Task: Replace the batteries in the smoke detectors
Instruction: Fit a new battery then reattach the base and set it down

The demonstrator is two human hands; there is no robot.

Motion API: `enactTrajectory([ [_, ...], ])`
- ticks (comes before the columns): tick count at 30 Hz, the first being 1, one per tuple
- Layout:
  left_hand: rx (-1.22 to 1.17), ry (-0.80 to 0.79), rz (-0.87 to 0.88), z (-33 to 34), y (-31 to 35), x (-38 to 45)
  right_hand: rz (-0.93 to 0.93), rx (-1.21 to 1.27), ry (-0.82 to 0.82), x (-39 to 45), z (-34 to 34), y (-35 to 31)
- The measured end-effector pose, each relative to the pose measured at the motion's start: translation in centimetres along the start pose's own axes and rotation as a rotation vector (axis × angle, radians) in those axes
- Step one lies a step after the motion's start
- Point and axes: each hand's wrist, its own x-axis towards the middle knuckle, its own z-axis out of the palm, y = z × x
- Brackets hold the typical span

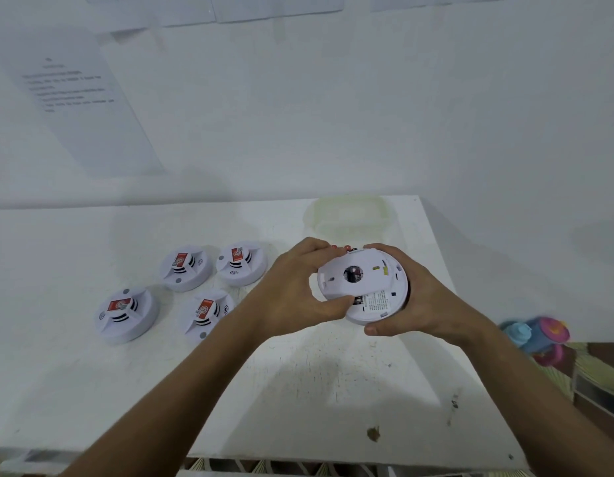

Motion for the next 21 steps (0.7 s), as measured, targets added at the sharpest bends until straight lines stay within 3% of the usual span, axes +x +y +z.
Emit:
enactTrajectory([
  [5, 0.016, -0.060, 0.029, -0.29, 0.86, 0.55, 0.003, -0.033, 0.010, 0.27, 0.14, 0.03],
  [10, -0.122, -0.027, -0.003, -0.40, 0.80, 0.49, 0.022, -0.008, -0.005, 0.08, -0.03, -0.05],
  [21, -0.053, -0.171, -0.095, -0.11, 0.81, 0.82, 0.033, -0.031, -0.012, -0.11, 0.15, 0.20],
])
